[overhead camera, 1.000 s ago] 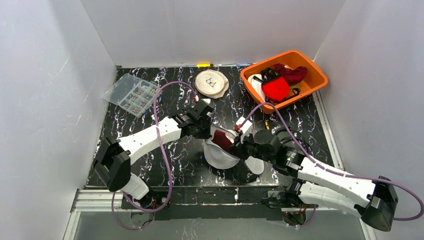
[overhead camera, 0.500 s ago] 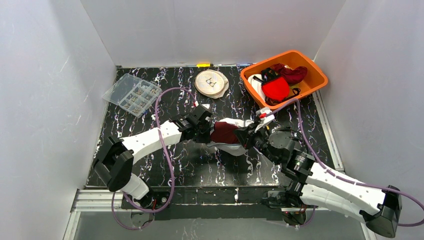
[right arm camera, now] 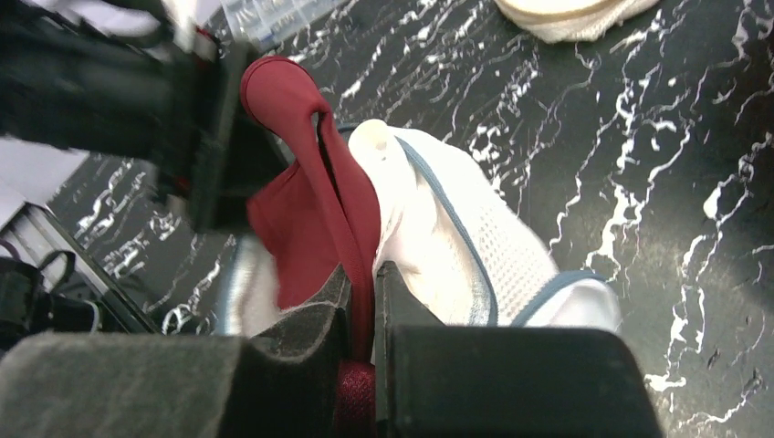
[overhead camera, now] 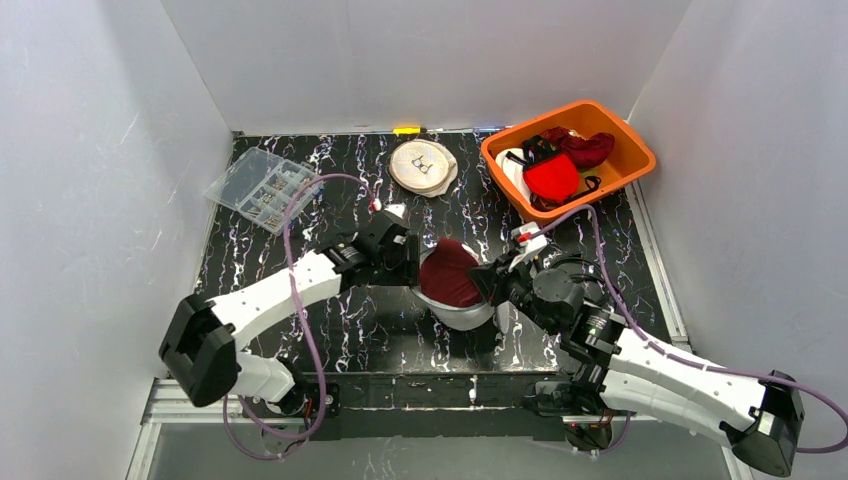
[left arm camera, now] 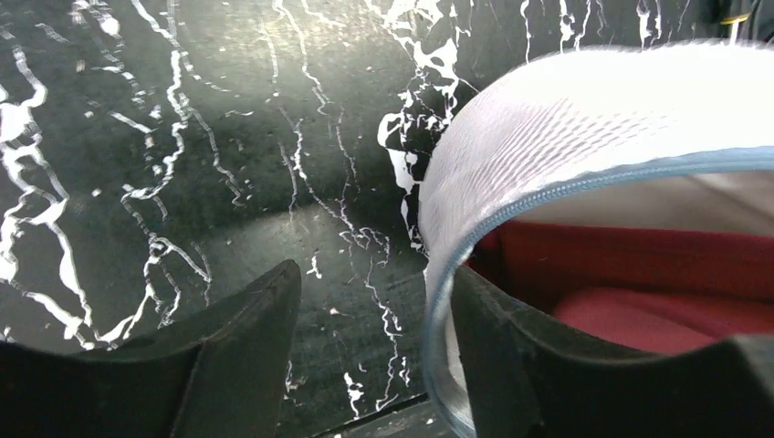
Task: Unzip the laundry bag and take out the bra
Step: Pick up the bra from the laundry bag.
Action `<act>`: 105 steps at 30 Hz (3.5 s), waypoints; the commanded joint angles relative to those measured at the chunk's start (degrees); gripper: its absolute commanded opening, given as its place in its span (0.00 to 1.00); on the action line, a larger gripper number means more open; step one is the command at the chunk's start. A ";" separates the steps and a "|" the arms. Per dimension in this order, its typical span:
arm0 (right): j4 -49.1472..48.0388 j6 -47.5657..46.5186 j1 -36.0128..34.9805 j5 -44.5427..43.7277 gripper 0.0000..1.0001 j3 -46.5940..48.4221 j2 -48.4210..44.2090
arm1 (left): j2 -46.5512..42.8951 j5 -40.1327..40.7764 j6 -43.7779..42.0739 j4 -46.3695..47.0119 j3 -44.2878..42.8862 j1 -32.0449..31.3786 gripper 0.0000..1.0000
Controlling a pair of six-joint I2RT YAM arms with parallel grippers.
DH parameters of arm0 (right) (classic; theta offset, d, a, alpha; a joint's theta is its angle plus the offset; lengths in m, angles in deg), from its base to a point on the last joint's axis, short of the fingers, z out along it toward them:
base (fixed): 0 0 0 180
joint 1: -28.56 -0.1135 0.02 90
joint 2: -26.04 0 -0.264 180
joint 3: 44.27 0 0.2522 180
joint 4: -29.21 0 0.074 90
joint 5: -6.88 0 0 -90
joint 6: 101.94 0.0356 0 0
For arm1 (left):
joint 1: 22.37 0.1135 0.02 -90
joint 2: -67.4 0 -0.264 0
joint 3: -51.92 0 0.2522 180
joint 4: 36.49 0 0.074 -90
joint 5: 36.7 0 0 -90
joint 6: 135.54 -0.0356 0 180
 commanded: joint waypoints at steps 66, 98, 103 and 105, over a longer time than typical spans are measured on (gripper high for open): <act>11.67 -10.37 -0.38 16.43 0.99 10.26 -9.71 | -21.56 -42.54 -43.92 18.67 -0.12 0.83 0.00; 5.45 -17.04 -0.40 22.16 0.03 15.50 6.69 | -29.06 -39.05 -41.18 25.46 6.53 0.85 0.32; 8.79 -15.36 -0.41 14.02 0.01 17.29 5.23 | -31.84 -24.52 -34.66 24.02 10.23 0.87 0.67; 9.23 -13.94 -0.39 11.46 0.01 17.41 5.10 | -33.77 -18.41 -31.12 24.22 11.95 0.89 0.93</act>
